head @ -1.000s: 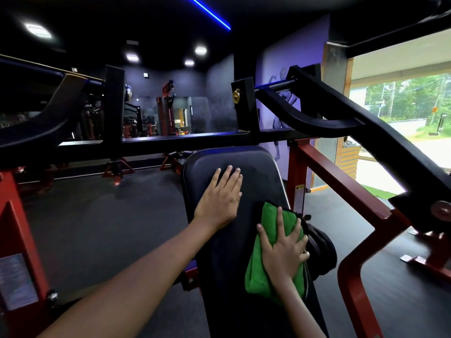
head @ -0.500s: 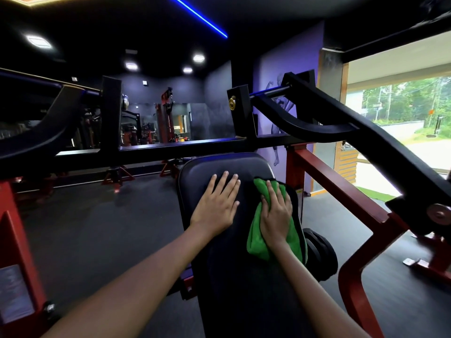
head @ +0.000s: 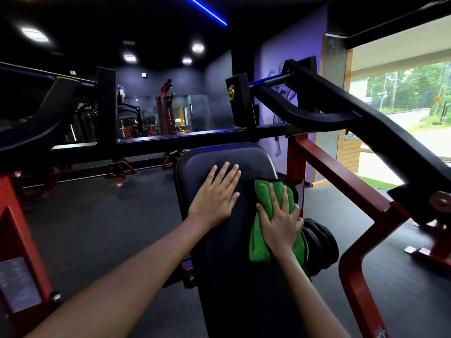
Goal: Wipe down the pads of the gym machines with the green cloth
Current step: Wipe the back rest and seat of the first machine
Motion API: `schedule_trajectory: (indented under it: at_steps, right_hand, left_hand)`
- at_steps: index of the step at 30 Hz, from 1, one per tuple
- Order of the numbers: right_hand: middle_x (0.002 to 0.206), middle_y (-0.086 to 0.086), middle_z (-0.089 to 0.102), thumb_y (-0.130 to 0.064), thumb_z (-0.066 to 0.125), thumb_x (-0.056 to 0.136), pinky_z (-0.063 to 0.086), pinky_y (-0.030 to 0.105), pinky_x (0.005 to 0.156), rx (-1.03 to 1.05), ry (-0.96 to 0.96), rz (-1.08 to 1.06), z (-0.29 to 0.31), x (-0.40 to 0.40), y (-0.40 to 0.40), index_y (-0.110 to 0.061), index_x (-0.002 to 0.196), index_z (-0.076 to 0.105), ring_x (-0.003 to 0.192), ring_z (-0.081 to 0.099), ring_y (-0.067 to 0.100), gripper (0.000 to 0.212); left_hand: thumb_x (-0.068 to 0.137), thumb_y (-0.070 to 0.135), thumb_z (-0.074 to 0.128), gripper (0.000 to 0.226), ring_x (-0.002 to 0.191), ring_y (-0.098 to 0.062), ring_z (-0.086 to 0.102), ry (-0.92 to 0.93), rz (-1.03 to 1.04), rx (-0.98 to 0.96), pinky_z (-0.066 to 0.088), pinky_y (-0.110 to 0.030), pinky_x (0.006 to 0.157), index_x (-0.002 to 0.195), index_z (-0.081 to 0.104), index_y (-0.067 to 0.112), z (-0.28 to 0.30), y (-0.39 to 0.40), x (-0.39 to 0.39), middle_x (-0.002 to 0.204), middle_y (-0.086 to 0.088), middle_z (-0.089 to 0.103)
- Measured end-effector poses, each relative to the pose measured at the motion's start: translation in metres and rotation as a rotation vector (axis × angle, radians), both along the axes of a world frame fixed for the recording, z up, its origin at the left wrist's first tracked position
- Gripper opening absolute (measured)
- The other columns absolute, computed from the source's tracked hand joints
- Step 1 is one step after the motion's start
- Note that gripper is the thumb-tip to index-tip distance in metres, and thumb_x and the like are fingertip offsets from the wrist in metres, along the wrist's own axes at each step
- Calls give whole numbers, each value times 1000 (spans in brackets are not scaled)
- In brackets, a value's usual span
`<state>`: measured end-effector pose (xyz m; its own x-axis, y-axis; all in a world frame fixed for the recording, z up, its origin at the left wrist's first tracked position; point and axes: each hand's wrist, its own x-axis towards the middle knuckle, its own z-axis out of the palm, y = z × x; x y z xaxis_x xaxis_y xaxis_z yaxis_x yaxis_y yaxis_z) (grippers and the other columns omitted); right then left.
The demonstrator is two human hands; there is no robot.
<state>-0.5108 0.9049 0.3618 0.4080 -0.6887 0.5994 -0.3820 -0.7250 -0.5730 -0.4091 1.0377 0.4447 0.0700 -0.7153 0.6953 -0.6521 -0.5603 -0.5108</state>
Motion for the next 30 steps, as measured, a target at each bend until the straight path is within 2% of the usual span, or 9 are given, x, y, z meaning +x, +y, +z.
schedule_trajectory:
  at_steps: [5,9,12,15,18,22,26,28,30]
  right_hand:
    - [151,-4,36,-61,28,88,36,59,90,2,-112,-83,-45,-16,22,-43,142,27,124,42,42,57]
    - [149,-4,39,-57,30,89,34,60,93,100,-184,-95,-33,-7,48,-42,141,34,126,39,39,54]
    - [147,-4,43,-50,36,89,41,59,88,-95,-108,-46,-48,-13,82,-37,139,44,118,40,32,53]
    - [149,-5,39,-55,30,92,39,61,89,-215,-29,-15,-79,-30,71,-40,143,33,121,39,32,53]
    - [151,-7,33,-59,27,92,33,69,91,-55,-83,-52,-80,-32,42,-44,144,26,129,38,40,54]
    - [148,-2,41,-54,35,89,36,69,87,69,-120,-59,-55,-20,53,-43,142,29,122,45,44,54]
    - [150,-4,38,-49,38,89,39,64,88,-110,-99,-30,-73,-25,94,-40,142,35,122,38,33,54]
    - [150,-4,37,-44,41,86,41,59,88,-250,-47,19,-96,-37,101,-40,145,30,120,39,31,60]
    - [150,-4,35,-42,43,82,42,58,85,-294,-6,37,-110,-49,83,-43,148,20,119,40,32,70]
  left_hand:
    - [94,34,29,55,133,-29,43,-5,-15,-15,21,-42,111,134,51,4,0,0,-1,141,-11,49]
    - [93,34,29,55,131,-29,45,1,1,1,22,-43,110,132,54,5,0,-2,0,139,-10,52]
    - [93,34,29,55,130,-29,47,-6,12,13,24,-43,110,131,55,5,1,-1,1,138,-10,54]
    - [93,34,28,55,131,-29,46,-5,5,13,22,-42,110,131,55,4,-1,-1,1,138,-10,53]
    - [94,34,27,55,131,-28,46,-8,16,9,24,-41,112,132,55,6,-2,-1,1,139,-9,53]
    - [94,34,27,55,131,-27,46,-24,4,-5,23,-42,111,132,55,6,-2,-1,3,139,-9,53]
    - [93,34,29,55,128,-29,49,-45,-39,-20,27,-43,110,129,57,4,-1,-2,4,136,-11,55]
    - [93,34,29,55,128,-29,49,-53,-46,-14,32,-42,110,129,57,5,-2,-1,3,136,-10,55]
    - [93,34,29,55,128,-28,49,-62,-79,-18,27,-41,111,130,56,5,-5,0,2,136,-10,55]
